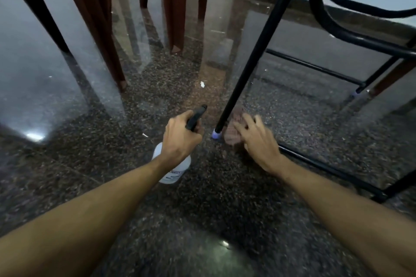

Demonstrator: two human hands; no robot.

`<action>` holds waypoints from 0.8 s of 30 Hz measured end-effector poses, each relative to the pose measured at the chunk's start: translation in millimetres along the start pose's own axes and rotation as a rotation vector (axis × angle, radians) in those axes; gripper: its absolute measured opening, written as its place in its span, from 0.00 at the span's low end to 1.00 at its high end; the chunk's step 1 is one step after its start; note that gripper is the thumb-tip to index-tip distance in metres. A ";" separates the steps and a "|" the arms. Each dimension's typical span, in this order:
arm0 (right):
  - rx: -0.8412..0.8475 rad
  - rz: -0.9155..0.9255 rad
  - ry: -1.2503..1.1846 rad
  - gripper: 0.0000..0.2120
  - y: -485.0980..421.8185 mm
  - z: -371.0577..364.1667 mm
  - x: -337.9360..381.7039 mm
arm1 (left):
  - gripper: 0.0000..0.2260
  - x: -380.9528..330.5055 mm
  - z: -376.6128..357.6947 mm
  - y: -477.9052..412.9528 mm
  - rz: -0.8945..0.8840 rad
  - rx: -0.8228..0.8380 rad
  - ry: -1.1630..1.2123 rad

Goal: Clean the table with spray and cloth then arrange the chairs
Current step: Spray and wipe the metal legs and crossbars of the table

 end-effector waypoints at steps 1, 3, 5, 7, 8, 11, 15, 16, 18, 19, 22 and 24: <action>0.025 -0.033 -0.045 0.26 -1.6 4.4 5.0 | 0.06 0.9 -4.4 0.3 -0.001 0.005 -0.001; 0.077 -0.051 -0.140 0.27 -7.1 3.9 16.0 | 0.05 -2.8 -17.6 3.4 -0.008 0.032 0.001; 0.105 -0.029 -0.163 0.28 -7.6 4.9 13.1 | 0.07 -6.3 -27.4 10.4 -0.006 0.076 -0.005; 0.107 -0.046 -0.151 0.26 18.3 1.2 -10.5 | 0.09 -11.9 -36.4 15.9 -0.016 0.115 0.016; 0.088 -0.071 -0.154 0.26 40.9 -4.0 -24.8 | 0.08 -15.6 -38.9 18.6 -0.020 0.128 0.041; 0.074 -0.181 -0.097 0.29 103.3 -16.7 -62.2 | 0.02 -26.0 -48.2 24.8 -0.029 0.172 0.100; 0.148 -0.250 -0.143 0.26 101.5 -13.3 -56.7 | 0.04 -37.0 -77.1 36.4 -0.024 0.215 0.062; 0.147 -0.241 -0.139 0.28 93.4 -11.1 -53.2 | 0.04 -38.9 -83.9 39.9 -0.023 0.226 0.042; 0.190 -0.209 -0.133 0.32 97.3 -12.0 -63.2 | 0.04 -48.5 -103.4 46.5 -0.038 0.255 0.030; 0.195 -0.210 -0.129 0.31 109.8 -14.5 -72.0 | 0.04 -52.2 -111.7 48.7 -0.042 0.267 0.035; 0.058 -0.357 -0.080 0.26 186.2 -34.8 -119.0 | 0.07 -68.4 -132.4 55.2 -0.072 0.312 0.101; 0.098 -0.479 -0.085 0.34 228.6 -44.1 -148.8 | 0.07 -78.5 -143.6 58.4 -0.093 0.347 0.143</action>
Point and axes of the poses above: each hand's wrist, its own y-axis away from the middle knuckle, its own z-axis out of the back of the hand, x = y × z, the point moved 2 cm from there along -y, towards the middle knuckle, and after that the axes turned 10 degrees about y, right-handed, at the moved point
